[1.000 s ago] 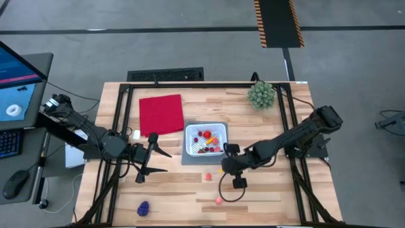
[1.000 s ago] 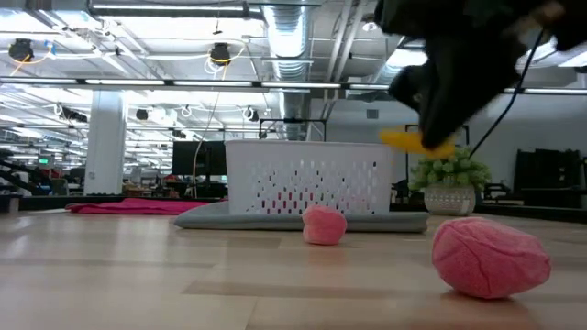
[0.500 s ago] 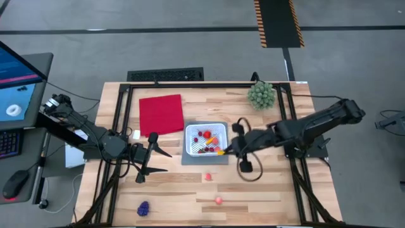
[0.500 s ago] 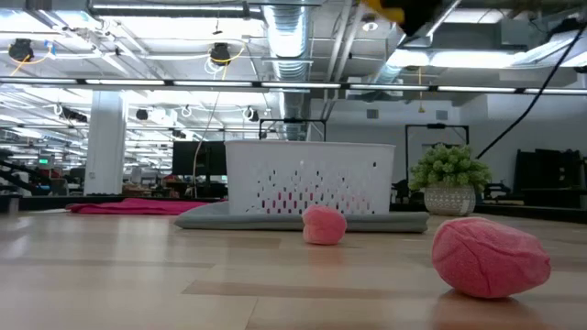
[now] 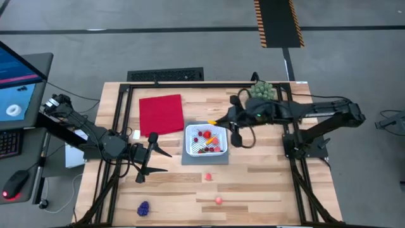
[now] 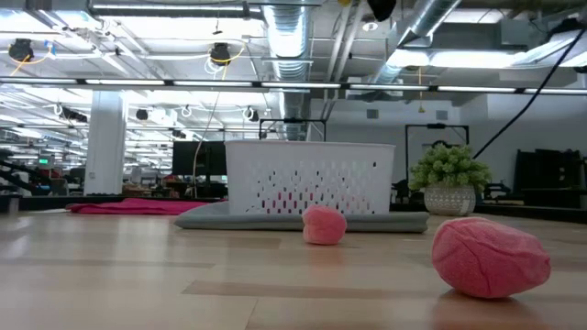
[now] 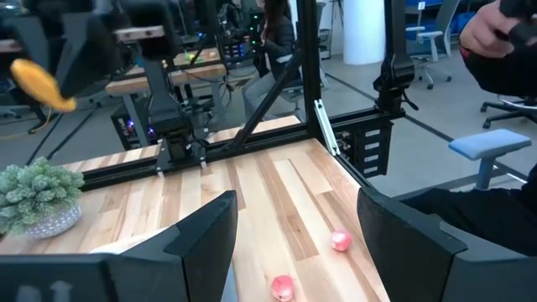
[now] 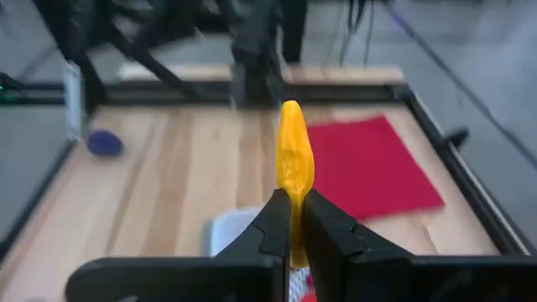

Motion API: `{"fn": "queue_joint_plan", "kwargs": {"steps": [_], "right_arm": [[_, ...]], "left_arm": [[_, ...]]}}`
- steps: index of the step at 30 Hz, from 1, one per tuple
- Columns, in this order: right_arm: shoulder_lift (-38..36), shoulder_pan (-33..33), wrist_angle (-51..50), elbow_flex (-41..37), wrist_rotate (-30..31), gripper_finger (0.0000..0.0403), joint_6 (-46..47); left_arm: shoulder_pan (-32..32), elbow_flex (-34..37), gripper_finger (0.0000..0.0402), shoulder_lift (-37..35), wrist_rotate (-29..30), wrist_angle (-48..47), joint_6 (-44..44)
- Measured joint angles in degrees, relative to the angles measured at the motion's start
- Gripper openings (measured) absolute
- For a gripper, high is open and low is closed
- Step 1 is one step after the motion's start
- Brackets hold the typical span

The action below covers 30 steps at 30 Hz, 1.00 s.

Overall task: Pick and placing Produce into tupperware
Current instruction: Put the corn into the white basket

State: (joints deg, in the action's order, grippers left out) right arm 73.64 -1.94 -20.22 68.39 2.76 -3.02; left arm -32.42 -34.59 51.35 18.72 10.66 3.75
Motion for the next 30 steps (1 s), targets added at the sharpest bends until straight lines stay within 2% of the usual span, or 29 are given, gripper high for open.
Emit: {"fn": "queue_joint_plan", "kwargs": {"steps": [5, 8, 14, 18, 22, 26, 30], "right_arm": [[7.4, 4.1, -6.6, 4.3, -3.0, 0.0049, 0.7], [11.9, 5.9, -6.9, 5.4, -5.7, 0.0049, 1.5], [19.5, 9.0, -10.9, 7.3, -6.6, 0.0049, 2.3], [23.6, 10.9, -11.6, 7.6, -11.8, 0.0049, 3.5], [26.7, 11.1, -11.0, 7.5, -11.9, 0.0051, 3.5], [28.9, 11.1, -10.1, 7.6, -11.9, 0.0081, 4.4], [28.9, 11.4, -10.8, 7.6, -11.9, 0.0141, 4.9]], "left_arm": [[0.0, 0.0, 0.0238, 0.0, 0.0, 0.0, 0.0], [0.0, 0.0, 0.0238, 0.1, 0.0, -0.2, 0.0], [0.0, 0.0, 0.0238, 0.1, 0.0, -0.7, -0.4], [0.0, 0.0, 0.0238, 0.3, 0.0, -0.9, -0.4], [0.0, 0.0, 0.0238, 0.4, 0.0, -0.9, -0.7], [0.0, 0.0, 0.0238, 0.4, 0.0, -0.9, -1.4], [0.0, 0.0, 0.0238, 0.4, 0.0, -0.9, -1.7]]}}
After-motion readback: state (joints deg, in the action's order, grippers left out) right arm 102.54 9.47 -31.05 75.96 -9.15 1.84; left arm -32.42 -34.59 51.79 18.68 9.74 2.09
